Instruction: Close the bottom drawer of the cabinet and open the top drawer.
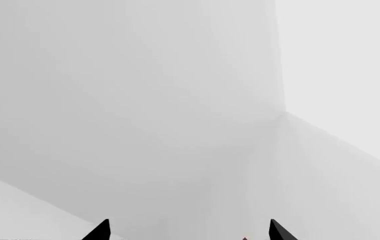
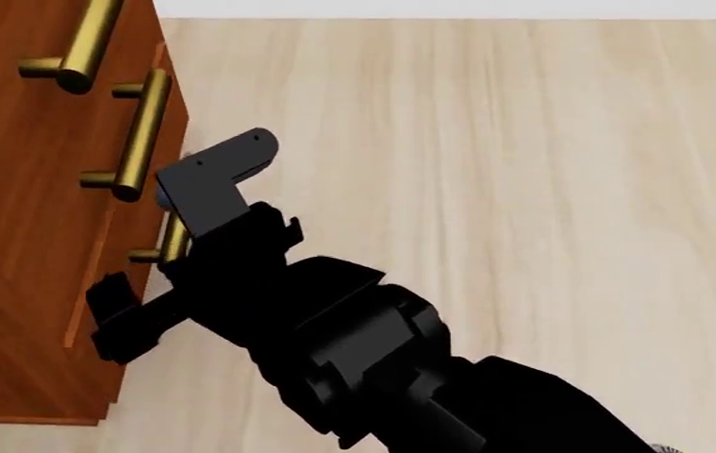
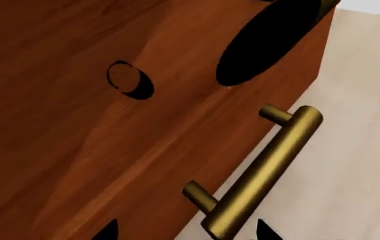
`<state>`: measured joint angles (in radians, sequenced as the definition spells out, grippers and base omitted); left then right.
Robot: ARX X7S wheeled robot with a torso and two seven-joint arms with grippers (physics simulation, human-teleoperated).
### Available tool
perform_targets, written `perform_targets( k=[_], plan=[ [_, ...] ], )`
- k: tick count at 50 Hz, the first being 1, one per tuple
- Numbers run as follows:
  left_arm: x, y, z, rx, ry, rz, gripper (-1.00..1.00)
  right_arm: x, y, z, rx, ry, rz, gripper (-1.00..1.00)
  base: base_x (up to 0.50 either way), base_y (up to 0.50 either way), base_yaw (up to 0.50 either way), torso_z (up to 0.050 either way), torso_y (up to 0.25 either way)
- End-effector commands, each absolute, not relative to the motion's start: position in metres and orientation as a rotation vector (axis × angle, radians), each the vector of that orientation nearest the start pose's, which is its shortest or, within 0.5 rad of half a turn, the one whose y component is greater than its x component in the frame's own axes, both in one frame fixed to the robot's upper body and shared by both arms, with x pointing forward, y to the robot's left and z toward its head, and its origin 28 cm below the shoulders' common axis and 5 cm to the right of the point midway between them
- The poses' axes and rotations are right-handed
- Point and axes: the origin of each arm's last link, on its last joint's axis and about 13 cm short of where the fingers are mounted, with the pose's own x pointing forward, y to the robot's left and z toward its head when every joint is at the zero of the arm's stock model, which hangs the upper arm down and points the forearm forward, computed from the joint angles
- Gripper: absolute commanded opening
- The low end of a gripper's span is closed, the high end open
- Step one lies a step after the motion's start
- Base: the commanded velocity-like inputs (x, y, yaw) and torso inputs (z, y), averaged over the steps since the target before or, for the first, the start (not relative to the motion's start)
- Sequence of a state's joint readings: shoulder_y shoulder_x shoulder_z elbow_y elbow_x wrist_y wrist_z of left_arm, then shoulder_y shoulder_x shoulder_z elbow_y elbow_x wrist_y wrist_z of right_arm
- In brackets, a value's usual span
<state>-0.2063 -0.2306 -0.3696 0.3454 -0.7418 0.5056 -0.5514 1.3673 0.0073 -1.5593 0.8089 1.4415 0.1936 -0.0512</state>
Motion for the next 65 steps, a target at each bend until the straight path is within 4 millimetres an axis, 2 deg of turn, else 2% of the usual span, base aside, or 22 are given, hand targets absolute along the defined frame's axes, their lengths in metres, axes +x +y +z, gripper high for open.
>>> perform_targets(
  k=[1,9,14,19,30,33,36,37,41,43,46,49,52,56,65],
  plan=[
    [0.211,0.322,0.180,-0.756,-1.037,0.715,1.00,0.369,0.038,0.162,-0.021,0.374,0.960,1.00,0.00,0.00,0.00,0.000,0.000],
    [0.211,0.322,0.181,-0.753,-1.036,0.714,1.00,0.367,0.044,0.170,0.013,0.320,1.101,1.00,0.00,0.00,0.00,0.000,0.000],
    [0.210,0.321,0.182,-0.747,-1.035,0.712,1.00,0.363,0.050,0.175,0.099,0.305,1.237,1.00,0.00,0.00,0.00,0.000,0.000],
    [0.211,0.321,0.182,-0.740,-1.036,0.709,1.00,0.359,0.055,0.174,0.080,0.290,1.299,1.00,0.00,0.00,0.00,0.000,0.000],
    [0.211,0.321,0.181,-0.731,-1.042,0.703,1.00,0.362,0.055,0.184,0.047,0.254,1.165,1.00,0.00,0.00,0.00,0.000,0.000],
    [0.210,0.321,0.176,-0.732,-1.043,0.700,1.00,0.365,0.055,0.187,0.159,0.238,1.063,1.00,0.00,0.00,0.01,0.000,0.000],
    [0.210,0.321,0.176,-0.732,-1.043,0.701,1.00,0.365,0.054,0.187,0.077,0.217,1.042,1.00,0.00,0.01,0.01,0.000,0.000],
    [0.211,0.321,0.181,-0.731,-1.044,0.701,1.00,0.366,0.054,0.187,0.096,0.197,1.029,1.00,0.00,0.01,0.01,0.000,0.000],
    [0.210,0.321,0.176,-0.730,-1.044,0.701,1.00,0.369,0.052,0.187,0.105,0.176,0.986,1.00,0.01,0.01,0.01,0.000,0.000],
    [0.211,0.321,0.181,-0.726,-1.042,0.704,1.00,0.366,0.045,0.188,0.123,0.173,0.939,1.00,0.01,0.01,0.01,0.000,0.000],
    [0.211,0.321,0.176,-0.724,-1.040,0.708,1.00,0.355,0.030,0.189,0.130,0.149,0.896,1.00,0.00,0.01,0.01,0.000,0.000],
    [0.211,0.321,0.176,-0.719,-1.038,0.712,1.00,0.340,0.016,0.190,0.015,0.048,0.856,1.00,0.00,0.01,0.00,0.000,0.000],
    [0.211,0.320,0.176,-0.712,-1.033,0.714,1.00,0.330,0.005,0.197,-0.008,-0.026,0.780,1.00,0.00,0.01,0.00,0.000,0.000],
    [0.212,0.320,0.177,-0.704,-1.028,0.718,1.00,0.317,-0.007,0.210,0.048,-0.057,0.769,1.00,0.00,0.00,0.00,0.000,0.000],
    [0.211,0.320,0.177,-0.696,-1.028,0.724,1.00,0.298,-0.022,0.220,0.111,-0.065,0.721,1.00,0.00,0.00,0.00,0.000,0.000]
  ],
)
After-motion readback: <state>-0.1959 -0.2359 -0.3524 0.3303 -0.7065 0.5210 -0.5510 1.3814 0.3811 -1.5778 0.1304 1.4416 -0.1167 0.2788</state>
